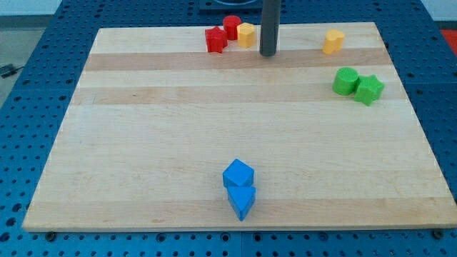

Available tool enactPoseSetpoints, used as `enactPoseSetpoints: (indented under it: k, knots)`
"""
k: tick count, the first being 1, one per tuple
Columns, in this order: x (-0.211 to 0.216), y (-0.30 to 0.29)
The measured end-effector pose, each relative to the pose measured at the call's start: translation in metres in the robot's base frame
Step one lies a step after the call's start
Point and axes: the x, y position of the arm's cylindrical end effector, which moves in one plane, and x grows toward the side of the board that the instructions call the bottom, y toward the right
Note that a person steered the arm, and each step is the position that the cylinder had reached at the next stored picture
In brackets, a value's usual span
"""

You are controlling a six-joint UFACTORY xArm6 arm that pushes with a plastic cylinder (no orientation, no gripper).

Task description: Move the red star slightly upwards

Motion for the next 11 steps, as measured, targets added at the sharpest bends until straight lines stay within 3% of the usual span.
enactPoseSetpoints:
  k: [3,9,11]
  knots:
    - [0.000,-0.065]
    - [-0.023,-0.101]
    - [0.005,-0.093]
